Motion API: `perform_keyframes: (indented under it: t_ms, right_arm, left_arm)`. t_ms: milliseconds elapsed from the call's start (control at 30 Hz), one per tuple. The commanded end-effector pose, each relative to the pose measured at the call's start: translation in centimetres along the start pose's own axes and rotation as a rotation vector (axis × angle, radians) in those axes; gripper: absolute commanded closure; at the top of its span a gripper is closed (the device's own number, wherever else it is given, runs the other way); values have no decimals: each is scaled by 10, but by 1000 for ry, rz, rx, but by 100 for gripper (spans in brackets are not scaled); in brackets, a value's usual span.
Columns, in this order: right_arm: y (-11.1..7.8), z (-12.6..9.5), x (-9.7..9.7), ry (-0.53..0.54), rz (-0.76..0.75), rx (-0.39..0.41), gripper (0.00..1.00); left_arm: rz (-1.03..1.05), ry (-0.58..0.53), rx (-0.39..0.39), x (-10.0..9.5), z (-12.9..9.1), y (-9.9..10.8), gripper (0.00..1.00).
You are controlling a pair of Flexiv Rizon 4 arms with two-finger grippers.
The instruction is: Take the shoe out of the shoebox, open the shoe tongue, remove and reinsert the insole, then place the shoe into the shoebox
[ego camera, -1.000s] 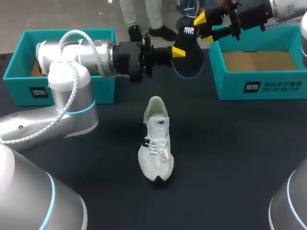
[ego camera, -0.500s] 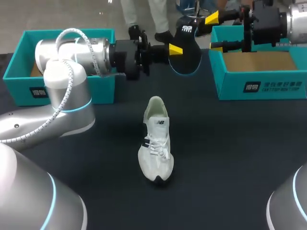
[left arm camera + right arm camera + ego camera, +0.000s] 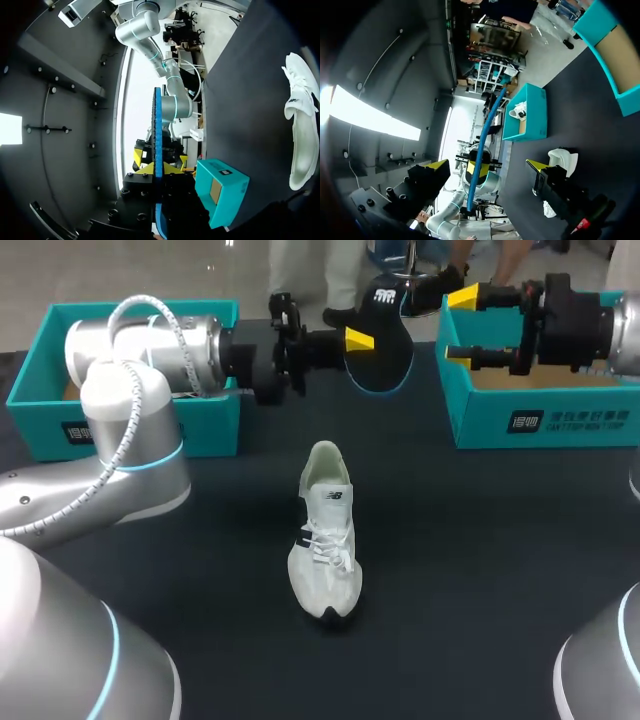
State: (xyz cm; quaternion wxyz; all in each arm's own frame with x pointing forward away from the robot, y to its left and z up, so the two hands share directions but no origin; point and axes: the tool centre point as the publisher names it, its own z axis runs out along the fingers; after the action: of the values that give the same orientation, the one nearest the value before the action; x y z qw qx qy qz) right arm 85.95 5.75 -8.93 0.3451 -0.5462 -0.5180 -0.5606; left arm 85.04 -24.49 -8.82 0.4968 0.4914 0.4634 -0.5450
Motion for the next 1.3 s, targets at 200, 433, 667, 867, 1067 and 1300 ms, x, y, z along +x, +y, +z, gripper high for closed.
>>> perform_keyframes:
  t_ms: [200,433,667,867,1067,1300]
  right_arm:
    - [3,-2,4,-38,2,13,0]
    - [3,-2,4,-38,2,13,0]
    - [-11,-9,-4,-33,29,140,0]
    - [-17,-19,-7,-40,48,170,0]
    - [-16,-22,-7,-35,43,135,0]
    - [-16,-22,-7,-35,43,135,0]
  left_arm:
    - [-1,11,7,-2,1,-3,100]
    - [6,23,0,-3,1,-5,100]
    - [7,12,-4,-5,2,-5,100]
    - [5,15,-7,-5,3,-5,100]
    - [4,18,-7,-5,4,-6,100]
    - [4,18,-7,-5,4,-6,100]
